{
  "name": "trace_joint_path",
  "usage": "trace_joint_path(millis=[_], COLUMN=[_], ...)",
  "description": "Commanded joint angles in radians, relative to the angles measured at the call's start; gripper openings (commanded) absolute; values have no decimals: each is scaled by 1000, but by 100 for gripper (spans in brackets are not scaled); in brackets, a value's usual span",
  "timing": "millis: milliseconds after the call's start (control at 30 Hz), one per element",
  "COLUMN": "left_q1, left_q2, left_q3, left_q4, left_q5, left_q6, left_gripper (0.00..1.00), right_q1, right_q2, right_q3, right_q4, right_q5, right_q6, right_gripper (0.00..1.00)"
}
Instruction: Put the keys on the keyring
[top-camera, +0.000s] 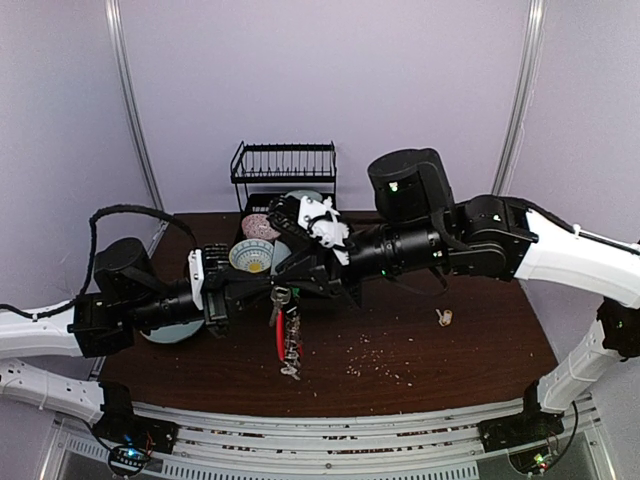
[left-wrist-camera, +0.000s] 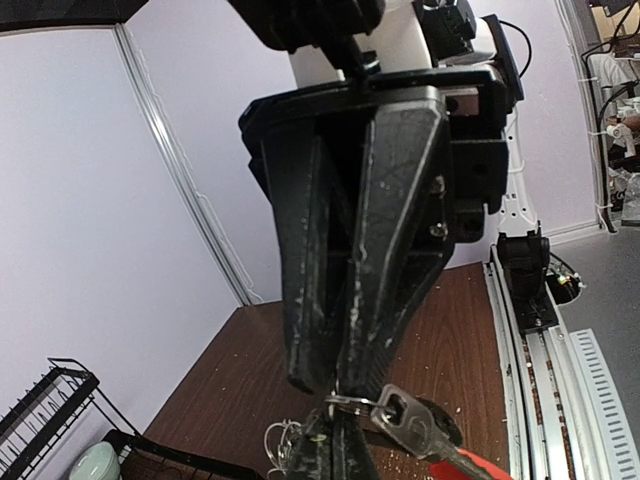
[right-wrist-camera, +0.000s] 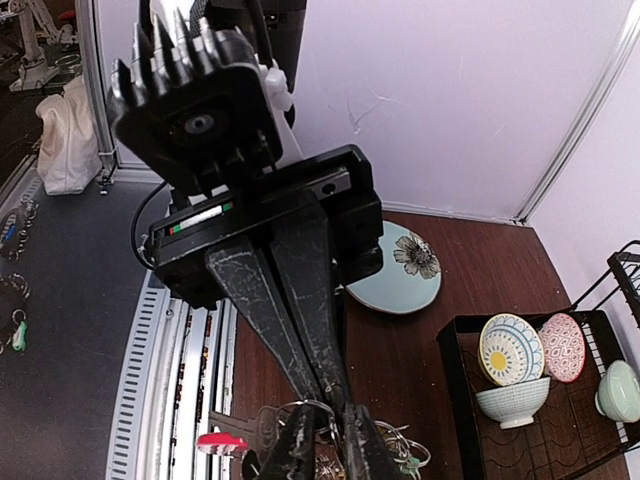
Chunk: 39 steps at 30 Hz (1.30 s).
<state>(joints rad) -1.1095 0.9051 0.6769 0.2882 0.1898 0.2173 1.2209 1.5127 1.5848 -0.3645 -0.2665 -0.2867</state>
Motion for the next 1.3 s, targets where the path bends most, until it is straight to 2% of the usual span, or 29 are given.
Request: trace_joint_path(millis=[0, 67, 200, 433, 600, 767, 833, 900, 1133, 1267], left_q1=[0, 0, 0, 0, 0, 0, 0, 0, 0, 0], left_q2=[-13, -18, -31, -40, -56, -51, -50, -48, -52, -57], left_q3=[34, 31, 6, -11, -44, -45, -42, -40, -43, -44], left_q4=[73, 79, 122, 173, 249, 257, 253, 252, 247, 243], left_q5=[-4, -3, 10, 26, 27, 32, 40, 47, 59, 57], left_q6=[-5, -5, -23, -72, -126, -131, -127, -125, -115, -110], left_gripper=[0, 0, 0, 0, 0, 0, 0, 0, 0, 0], right_q1=[1, 2, 1, 0, -1, -1, -1, -2, -7, -9], right_q2=[-7, 1, 10, 20, 7, 45, 54, 54, 47, 52], right_q3=[34, 44, 76, 165, 155, 171, 173, 174, 153, 151], right_q4=[9, -8, -51, -95, -124, -143, -143, -134, -114, -119], right_q5=[-19, -6, 13, -140, -102, -63, -63, -55, -7, -13], right_q6=[24, 23, 17, 16, -10, -1, -3, -1, -5, -12], right_gripper=[9, 9, 15, 26, 26, 34, 32, 25, 23, 8])
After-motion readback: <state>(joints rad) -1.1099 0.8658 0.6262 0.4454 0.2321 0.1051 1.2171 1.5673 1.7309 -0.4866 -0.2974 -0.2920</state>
